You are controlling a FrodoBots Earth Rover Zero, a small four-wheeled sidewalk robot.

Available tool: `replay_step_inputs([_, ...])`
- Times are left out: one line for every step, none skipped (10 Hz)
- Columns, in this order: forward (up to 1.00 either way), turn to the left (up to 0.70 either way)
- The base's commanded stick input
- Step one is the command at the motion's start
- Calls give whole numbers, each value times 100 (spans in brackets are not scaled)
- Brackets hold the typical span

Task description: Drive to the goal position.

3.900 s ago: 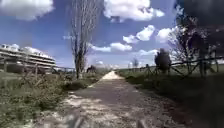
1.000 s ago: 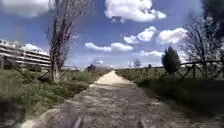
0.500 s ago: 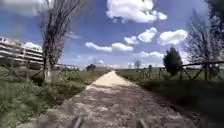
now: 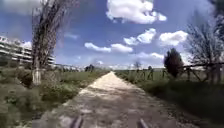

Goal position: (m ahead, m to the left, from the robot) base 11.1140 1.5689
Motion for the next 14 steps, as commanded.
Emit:
replay_step_inputs([100,0])
replay_step_inputs([100,0])
replay_step_inputs([100,0])
replay_step_inputs([100,0])
replay_step_inputs([100,0])
replay_step_inputs([100,0])
replay_step_inputs([100,0])
replay_step_inputs([100,0])
replay_step_inputs([100,0])
replay_step_inputs([100,0])
replay_step_inputs([100,0])
replay_step_inputs([100,0])
replay_step_inputs([100,0])
replay_step_inputs([100,0])
